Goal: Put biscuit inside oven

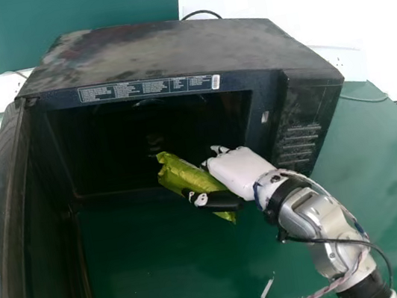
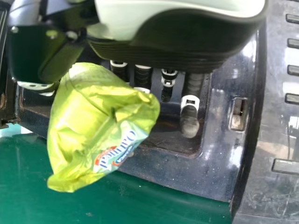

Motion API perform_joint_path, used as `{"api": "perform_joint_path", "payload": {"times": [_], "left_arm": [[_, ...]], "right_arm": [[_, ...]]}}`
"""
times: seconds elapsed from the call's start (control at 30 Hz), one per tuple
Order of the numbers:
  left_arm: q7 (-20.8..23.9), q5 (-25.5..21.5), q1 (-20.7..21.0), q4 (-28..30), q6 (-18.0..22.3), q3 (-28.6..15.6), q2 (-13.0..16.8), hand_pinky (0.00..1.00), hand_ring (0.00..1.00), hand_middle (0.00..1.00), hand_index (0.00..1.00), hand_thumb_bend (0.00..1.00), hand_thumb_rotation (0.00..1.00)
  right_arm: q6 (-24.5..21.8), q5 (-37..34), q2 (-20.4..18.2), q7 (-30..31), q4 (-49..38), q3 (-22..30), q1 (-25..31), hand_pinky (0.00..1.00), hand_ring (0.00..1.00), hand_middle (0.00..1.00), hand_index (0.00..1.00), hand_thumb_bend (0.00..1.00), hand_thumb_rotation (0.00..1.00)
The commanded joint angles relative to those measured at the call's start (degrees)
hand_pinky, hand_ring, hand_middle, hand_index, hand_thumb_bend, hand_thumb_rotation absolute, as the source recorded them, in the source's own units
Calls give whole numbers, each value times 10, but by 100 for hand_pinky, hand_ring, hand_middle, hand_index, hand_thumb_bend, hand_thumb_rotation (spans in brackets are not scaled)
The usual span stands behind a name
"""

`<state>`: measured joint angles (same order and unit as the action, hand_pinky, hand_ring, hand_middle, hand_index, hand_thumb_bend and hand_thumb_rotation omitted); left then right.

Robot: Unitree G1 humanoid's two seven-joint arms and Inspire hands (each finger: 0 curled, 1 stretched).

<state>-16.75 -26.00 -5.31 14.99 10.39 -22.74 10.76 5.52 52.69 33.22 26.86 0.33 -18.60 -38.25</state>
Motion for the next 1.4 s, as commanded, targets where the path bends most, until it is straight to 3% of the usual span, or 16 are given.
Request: {"api": "perform_joint_path", "payload": {"times": [0.0, 0.1, 0.2, 0.23, 0.33, 0.4, 0.57, 0.87, 1.03, 1.37], "left_arm": [[3, -1, -7, 5, -2, 3, -1, 100, 100, 100, 100, 99, 97], [2, -1, -8, 4, -1, 2, 0, 100, 100, 100, 100, 99, 97], [1, -3, -8, 4, -1, 2, 0, 100, 100, 100, 100, 99, 97], [1, -3, -8, 5, -1, 2, 0, 100, 100, 100, 100, 99, 97], [4, 0, -10, 8, -2, 2, -1, 100, 100, 100, 100, 99, 97], [5, 1, -10, 8, -1, 2, 0, 100, 100, 100, 100, 98, 98], [5, 2, -11, 8, 0, 3, 0, 100, 100, 100, 100, 98, 98], [12, 2, -15, 17, -4, 6, -1, 100, 100, 100, 100, 99, 98], [11, -1, -16, 17, -3, 6, 0, 100, 100, 100, 100, 99, 97], [17, -1, -18, 24, -6, 11, -2, 100, 100, 99, 100, 99, 97]], "right_arm": [[2, -1, -5, -7, 6, -5, -22, 16, 24, 39, 50, 53, 0], [6, -7, -10, -8, 20, -6, -34, 21, 28, 39, 50, 53, 0], [-2, -5, -17, 0, 30, -9, -47, 17, 24, 45, 49, 53, 0], [-6, -4, -19, 3, 32, -10, -52, 20, 26, 42, 51, 53, 0], [-24, -8, -30, 10, 40, -9, -63, 24, 29, 47, 49, 53, 0], [-29, -6, -35, 7, 46, -12, -71, 25, 31, 43, 52, 53, 0], [-32, 3, -47, -12, 69, -24, -89, 17, 25, 47, 49, 53, 0], [-31, 1, -66, -33, 112, -35, -118, 15, 23, 47, 49, 53, 0], [-35, 7, -70, -25, 130, -46, -138, 20, 29, 48, 49, 53, 0], [-25, 22, -76, -54, 167, -69, -164, 15, 23, 47, 49, 53, 0]]}}
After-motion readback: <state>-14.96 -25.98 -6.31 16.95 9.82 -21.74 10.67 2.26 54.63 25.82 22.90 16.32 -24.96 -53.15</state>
